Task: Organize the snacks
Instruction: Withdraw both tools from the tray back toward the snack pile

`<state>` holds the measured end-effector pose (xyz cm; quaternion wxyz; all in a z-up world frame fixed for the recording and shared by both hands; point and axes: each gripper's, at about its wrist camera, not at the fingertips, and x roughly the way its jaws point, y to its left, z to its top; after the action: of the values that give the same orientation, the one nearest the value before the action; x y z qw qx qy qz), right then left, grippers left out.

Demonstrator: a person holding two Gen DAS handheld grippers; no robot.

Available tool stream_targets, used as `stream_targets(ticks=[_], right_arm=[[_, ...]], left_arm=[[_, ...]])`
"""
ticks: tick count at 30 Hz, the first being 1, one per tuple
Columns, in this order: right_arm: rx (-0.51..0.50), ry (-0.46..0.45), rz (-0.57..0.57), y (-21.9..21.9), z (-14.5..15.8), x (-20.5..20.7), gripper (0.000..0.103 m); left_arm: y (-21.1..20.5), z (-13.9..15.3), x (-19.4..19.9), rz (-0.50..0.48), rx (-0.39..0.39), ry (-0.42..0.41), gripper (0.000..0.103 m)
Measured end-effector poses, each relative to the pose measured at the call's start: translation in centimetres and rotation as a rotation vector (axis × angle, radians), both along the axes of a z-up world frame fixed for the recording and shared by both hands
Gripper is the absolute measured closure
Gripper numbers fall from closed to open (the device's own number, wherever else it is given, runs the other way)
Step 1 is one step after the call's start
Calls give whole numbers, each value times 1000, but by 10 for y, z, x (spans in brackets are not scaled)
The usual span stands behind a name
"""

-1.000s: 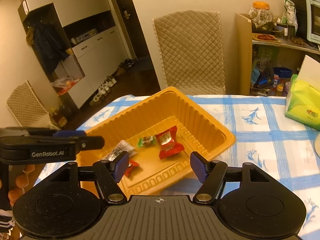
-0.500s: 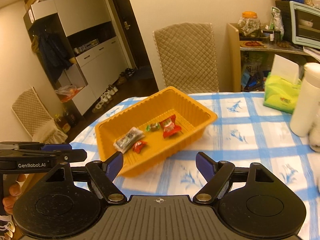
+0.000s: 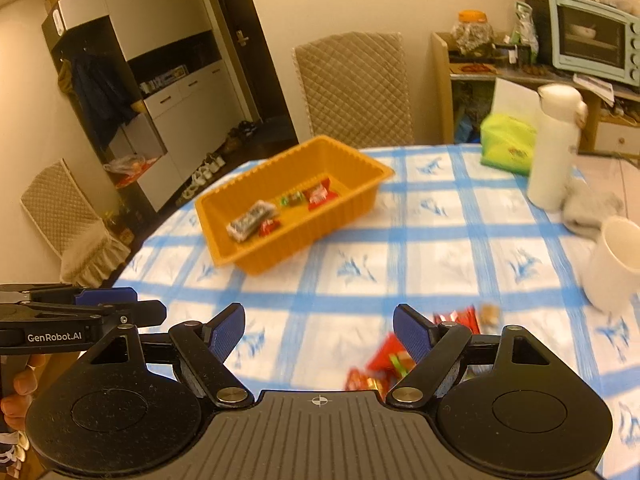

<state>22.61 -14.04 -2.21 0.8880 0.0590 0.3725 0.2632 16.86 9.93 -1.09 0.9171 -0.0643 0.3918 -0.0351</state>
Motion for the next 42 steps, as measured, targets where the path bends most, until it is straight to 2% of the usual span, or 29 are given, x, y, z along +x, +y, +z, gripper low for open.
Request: stream_targets(ticks=[9,18,31,42], right_arm=[[-26,43,-28,-32,-14,-36,22],[-45,86,-76,-57,-31,-54,22],[-68,149,-140,-85,-55,-59,22],[-70,184,-186,-97,-69,-50,22]], left_arm=[[-29,-14,-33,-21,3,29,52],[-60,-28,-47,-75,9,62,52],[-95,-45,-36,-178,39,79,52],[-116,-63,-14,-269,93,85,52]])
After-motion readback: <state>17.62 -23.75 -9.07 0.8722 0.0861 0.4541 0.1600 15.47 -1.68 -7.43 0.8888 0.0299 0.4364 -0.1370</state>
